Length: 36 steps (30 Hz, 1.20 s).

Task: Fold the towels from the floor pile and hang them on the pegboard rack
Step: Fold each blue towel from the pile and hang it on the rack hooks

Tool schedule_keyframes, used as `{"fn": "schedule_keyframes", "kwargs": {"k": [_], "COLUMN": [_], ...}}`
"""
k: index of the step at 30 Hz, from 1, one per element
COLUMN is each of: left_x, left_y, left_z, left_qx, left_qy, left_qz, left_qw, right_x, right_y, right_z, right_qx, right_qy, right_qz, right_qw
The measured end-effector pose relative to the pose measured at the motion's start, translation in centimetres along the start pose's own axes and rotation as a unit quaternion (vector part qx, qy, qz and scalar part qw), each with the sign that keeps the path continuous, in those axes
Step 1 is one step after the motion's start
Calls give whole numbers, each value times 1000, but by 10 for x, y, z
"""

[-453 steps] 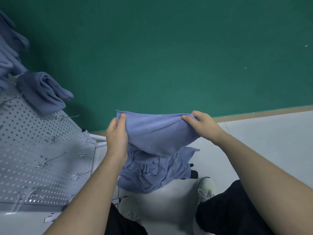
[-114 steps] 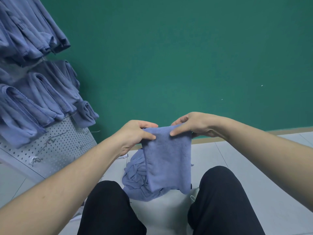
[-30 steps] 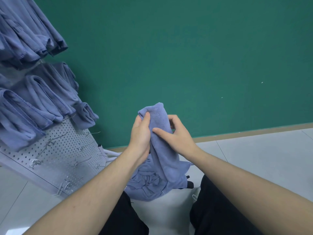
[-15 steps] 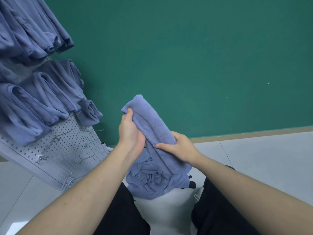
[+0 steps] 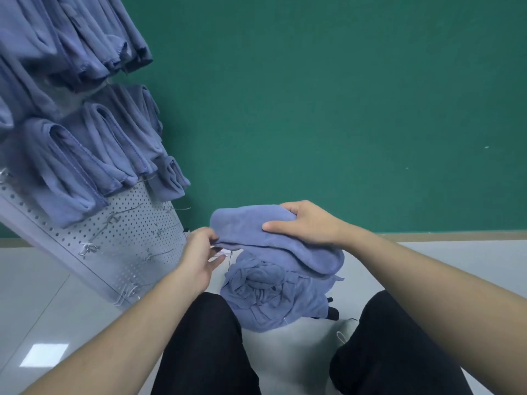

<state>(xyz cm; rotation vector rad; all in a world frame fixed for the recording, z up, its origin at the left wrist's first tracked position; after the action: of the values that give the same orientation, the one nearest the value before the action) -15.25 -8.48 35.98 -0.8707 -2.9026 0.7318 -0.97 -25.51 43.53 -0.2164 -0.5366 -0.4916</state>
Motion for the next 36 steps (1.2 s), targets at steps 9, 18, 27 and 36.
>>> {"fn": "schedule_keyframes", "kwargs": {"k": [9,18,27,36], "left_x": [-19,29,53,79], "left_y": [-14,45,125,183], "left_z": [-62,-49,-52,-93], "left_qx": [-286,-130,-206,-383], "left_qy": [305,98,9,14], "left_qz": [206,204,-25,-162], "left_qw": [885,965,978,909], "right_x": [-12,-36,-77,-122], "right_y": [54,126,241,333], "right_z": [40,32,30,68], "right_qx": [21,-15,27,124], "right_qy": [-93,-11,4,88], "right_qz": [141,226,174,152], "right_qw": [985,974,984,977]}}
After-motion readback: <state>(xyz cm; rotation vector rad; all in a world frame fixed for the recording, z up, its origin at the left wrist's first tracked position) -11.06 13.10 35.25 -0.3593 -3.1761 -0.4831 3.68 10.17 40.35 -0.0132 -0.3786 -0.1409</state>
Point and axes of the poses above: each hand's wrist, its own y-axis towards the middle knuckle, its own x-axis out of the back of the hand, z = x × y, the point moved 5 cm from there along y, towards the middle knuckle
